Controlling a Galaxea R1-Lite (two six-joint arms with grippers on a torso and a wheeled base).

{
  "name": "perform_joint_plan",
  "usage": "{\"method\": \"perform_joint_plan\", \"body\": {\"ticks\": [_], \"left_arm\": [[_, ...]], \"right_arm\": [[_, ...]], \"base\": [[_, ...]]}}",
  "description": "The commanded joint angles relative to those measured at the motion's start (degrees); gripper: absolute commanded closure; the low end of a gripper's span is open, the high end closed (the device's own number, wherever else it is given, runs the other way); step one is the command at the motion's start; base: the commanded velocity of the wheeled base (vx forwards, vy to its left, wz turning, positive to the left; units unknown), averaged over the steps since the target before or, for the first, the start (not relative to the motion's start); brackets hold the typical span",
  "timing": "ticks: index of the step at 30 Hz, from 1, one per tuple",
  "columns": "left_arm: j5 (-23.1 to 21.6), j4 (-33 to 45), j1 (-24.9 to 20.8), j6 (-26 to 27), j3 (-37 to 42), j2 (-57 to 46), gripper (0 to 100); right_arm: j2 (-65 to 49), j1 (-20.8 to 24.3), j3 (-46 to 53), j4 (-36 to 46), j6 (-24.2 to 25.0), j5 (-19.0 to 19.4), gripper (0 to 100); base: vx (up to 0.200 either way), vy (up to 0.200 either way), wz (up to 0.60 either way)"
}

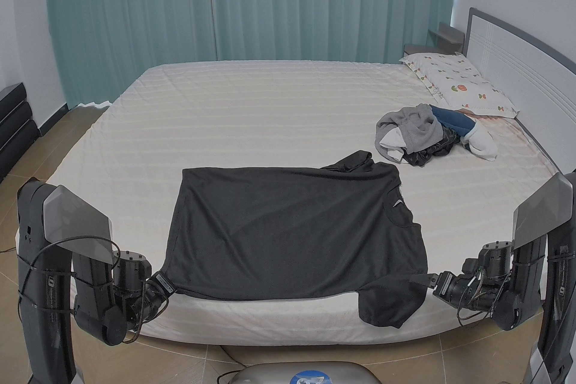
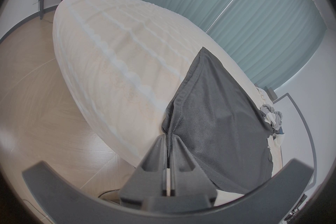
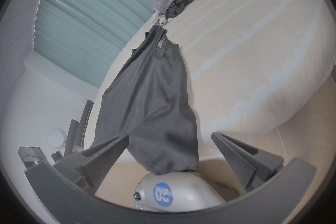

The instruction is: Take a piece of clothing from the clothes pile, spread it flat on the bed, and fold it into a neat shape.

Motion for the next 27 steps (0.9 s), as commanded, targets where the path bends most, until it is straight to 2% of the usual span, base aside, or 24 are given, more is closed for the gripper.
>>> {"method": "perform_joint_plan", "body": {"ticks": [1, 8, 9, 17, 23, 27], "left_arm": [[-0.18, -0.08, 0.37, -0.51, -0.03, 0.25, 100], [-0.27, -0.08, 0.37, -0.68, -0.12, 0.25, 100], [-0.27, 0.01, 0.46, -0.77, -0.03, 0.25, 100], [-0.45, -0.08, 2.04, -0.77, -0.47, 0.34, 100], [-1.94, -0.08, 2.66, -0.77, 0.41, -0.02, 100], [-2.03, -0.08, 2.66, -0.59, 1.2, 0.07, 100]], "right_arm": [[2.59, 1.63, -2.64, -0.52, 0.27, -1.05, 0], [4.09, 2.77, -5.19, -0.61, 0.54, -1.13, 0], [4.09, 2.86, -5.11, -0.52, 0.36, -1.22, 100], [2.59, 0.84, -0.62, -0.52, -0.61, -3.07, 100], [1.45, -1.54, 3.16, -0.52, -1.84, -1.93, 100], [1.1, -2.77, 6.41, -0.61, -4.83, 0.62, 100]], "base": [[0.0, 0.0, 0.0], [0.0, 0.0, 0.0], [0.0, 0.0, 0.0], [0.0, 0.0, 0.0], [0.0, 0.0, 0.0], [0.0, 0.0, 0.0]]}}
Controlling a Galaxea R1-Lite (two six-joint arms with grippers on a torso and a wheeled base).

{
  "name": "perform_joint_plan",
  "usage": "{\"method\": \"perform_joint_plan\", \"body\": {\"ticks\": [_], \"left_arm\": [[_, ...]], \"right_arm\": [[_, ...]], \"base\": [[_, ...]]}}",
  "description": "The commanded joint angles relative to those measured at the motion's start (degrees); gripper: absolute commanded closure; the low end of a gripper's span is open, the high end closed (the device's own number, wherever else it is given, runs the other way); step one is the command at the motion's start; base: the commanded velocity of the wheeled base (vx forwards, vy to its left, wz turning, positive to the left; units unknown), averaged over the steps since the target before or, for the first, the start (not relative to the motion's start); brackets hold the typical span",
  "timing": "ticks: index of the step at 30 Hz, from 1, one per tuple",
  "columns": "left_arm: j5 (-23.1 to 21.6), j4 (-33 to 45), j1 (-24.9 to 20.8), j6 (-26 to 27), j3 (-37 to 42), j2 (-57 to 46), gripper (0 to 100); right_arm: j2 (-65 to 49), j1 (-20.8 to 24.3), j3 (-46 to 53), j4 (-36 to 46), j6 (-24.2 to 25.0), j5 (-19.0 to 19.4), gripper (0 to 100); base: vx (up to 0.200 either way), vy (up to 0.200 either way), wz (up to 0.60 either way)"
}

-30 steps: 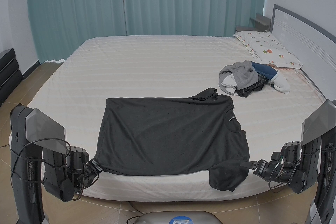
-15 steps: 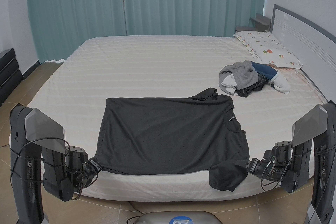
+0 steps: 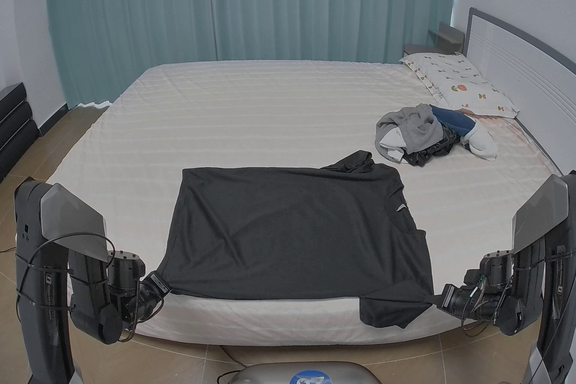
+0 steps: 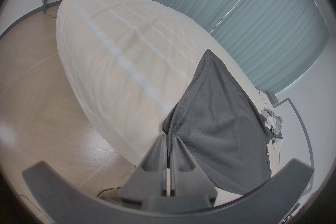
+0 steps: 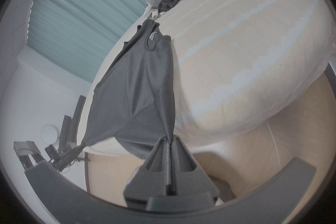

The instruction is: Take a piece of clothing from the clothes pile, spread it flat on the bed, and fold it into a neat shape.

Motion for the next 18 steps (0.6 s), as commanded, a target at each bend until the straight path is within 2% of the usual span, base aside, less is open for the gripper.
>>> {"method": "perform_joint_plan", "body": {"ticks": [1, 3, 12, 17, 18], "left_arm": [[-0.12, -0.03, 0.17, 0.11, 0.86, -0.06, 100], [-0.03, -0.03, 0.17, 0.46, 1.57, -0.15, 100], [-0.03, -0.03, -0.27, 0.82, 2.36, -0.06, 100], [-0.03, -0.03, -0.71, 0.9, 2.53, -0.06, 100], [-0.03, -0.03, -0.79, 0.9, 2.53, -0.06, 100]], "right_arm": [[-1.05, -1.33, 3.93, -0.54, -2.39, 2.32, 100], [-1.14, -1.33, 5.07, -0.54, -3.62, 3.73, 100], [-0.7, -2.38, 2.69, -0.54, -3.36, 3.82, 100], [-0.35, -4.4, 1.38, -0.46, -3.44, 4.26, 100], [-0.35, -4.32, 1.38, -0.46, -3.53, 4.26, 0]], "base": [[0.0, 0.0, 0.0], [0.0, 0.0, 0.0], [0.0, 0.0, 0.0], [0.0, 0.0, 0.0], [0.0, 0.0, 0.0]]}}
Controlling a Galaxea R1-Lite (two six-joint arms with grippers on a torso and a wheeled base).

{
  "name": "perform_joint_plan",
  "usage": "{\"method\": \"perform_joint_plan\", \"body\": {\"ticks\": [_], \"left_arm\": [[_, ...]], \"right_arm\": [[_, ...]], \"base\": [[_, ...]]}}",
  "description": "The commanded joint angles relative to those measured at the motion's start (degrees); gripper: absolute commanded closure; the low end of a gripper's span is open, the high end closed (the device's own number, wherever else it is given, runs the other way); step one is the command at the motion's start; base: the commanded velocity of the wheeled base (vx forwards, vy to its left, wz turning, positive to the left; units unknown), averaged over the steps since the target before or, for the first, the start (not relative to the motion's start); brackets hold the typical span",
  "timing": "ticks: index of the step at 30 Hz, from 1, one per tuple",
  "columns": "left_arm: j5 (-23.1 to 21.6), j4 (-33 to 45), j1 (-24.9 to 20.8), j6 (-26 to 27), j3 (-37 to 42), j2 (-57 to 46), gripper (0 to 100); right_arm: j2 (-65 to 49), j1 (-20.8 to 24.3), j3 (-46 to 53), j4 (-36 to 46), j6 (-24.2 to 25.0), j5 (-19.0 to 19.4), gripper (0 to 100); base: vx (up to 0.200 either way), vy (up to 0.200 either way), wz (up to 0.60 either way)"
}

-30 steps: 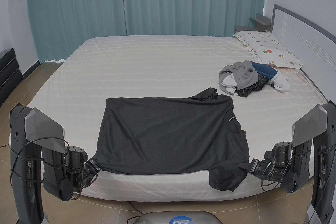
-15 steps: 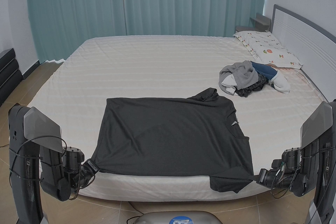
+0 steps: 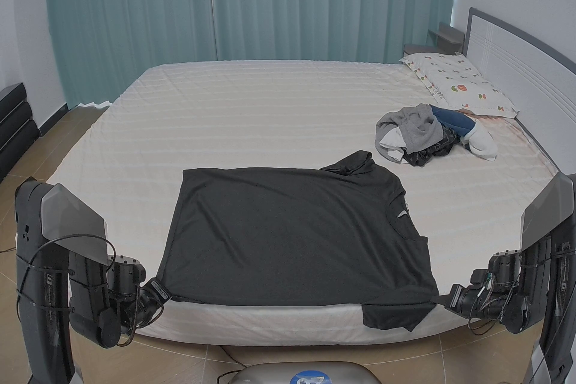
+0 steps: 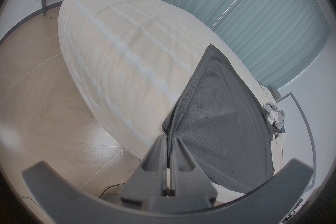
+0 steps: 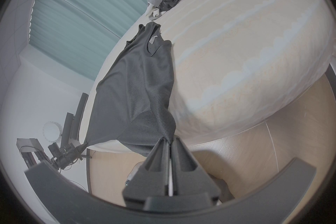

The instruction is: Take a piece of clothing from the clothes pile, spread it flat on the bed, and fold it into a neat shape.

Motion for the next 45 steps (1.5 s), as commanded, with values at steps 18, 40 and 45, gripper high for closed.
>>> {"method": "perform_joint_plan", "body": {"ticks": [18, 40, 45], "left_arm": [[-9.21, -5.29, 1.78, 0.01, 6.05, -7.3, 0], [-10.79, -5.38, 5.82, -0.34, 4.73, -6.94, 0], [-10.79, -5.29, 5.38, -1.04, 4.82, -6.94, 0]], "right_arm": [[-4.17, -3.03, -1.76, -0.61, 13.69, 5.02, 0], [-4.26, -3.11, -2.02, -0.61, 14.48, 4.93, 0], [-4.26, -3.11, -2.11, -0.61, 14.48, 4.85, 0]], "base": [[0.0, 0.0, 0.0], [0.0, 0.109, 0.0], [0.0, 0.0, 0.0]]}}
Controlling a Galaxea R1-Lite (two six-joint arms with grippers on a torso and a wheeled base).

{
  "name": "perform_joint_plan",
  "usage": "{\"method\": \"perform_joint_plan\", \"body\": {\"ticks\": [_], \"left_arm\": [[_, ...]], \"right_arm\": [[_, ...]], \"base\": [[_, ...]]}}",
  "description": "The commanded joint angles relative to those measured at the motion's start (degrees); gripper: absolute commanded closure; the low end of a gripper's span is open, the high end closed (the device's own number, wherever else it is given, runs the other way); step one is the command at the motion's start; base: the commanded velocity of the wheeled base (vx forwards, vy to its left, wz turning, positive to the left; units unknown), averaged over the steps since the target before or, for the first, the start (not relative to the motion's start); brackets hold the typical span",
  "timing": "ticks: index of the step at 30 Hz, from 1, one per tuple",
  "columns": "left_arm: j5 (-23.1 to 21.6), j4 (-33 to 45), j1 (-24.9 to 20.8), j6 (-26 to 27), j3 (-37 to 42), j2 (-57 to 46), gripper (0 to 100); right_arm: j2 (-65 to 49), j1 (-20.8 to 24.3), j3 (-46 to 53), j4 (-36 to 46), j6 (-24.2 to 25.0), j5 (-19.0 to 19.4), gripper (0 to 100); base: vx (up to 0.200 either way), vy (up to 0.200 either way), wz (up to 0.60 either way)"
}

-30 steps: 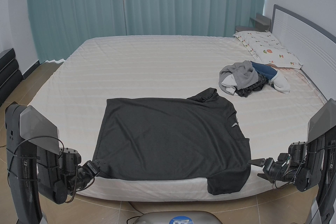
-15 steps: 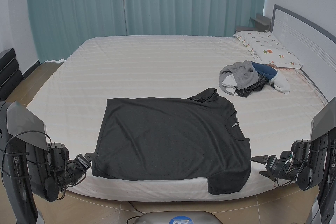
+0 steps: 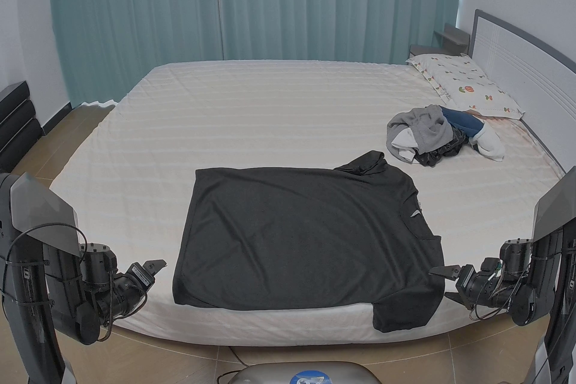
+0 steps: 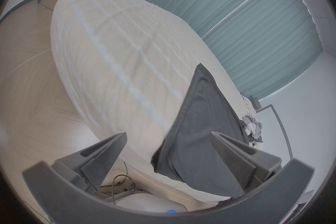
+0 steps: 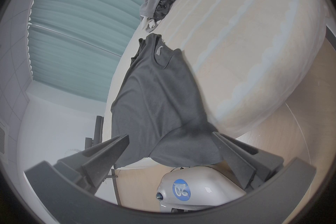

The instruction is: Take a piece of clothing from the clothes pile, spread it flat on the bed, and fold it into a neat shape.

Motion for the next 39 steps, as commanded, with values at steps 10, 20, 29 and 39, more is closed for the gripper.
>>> {"method": "perform_joint_plan", "body": {"ticks": [10, 20, 29, 39], "left_arm": [[0.1, 0.06, -3.65, -2.24, 0.07, -0.06, 0], [0.54, 0.06, -6.29, -3.65, 0.07, -0.06, 0], [1.24, -0.03, -6.11, -3.65, -0.19, -0.41, 0], [0.45, -0.03, -4.97, -4.88, -0.54, -1.55, 0]], "right_arm": [[-4.41, -0.87, -0.77, -0.61, 3.69, 0.03, 0], [-3.71, -0.43, -0.77, -0.61, 4.4, -0.14, 0], [-4.06, 0.1, -0.59, -0.61, 4.13, -0.58, 0], [-5.99, 10.03, -7.53, 0.19, 3.6, -15.0, 0]], "base": [[0.0, 0.0, 0.0], [0.0, -0.18, 0.0], [0.0, 0.0, 0.0], [0.14, 0.0, 0.0]]}}
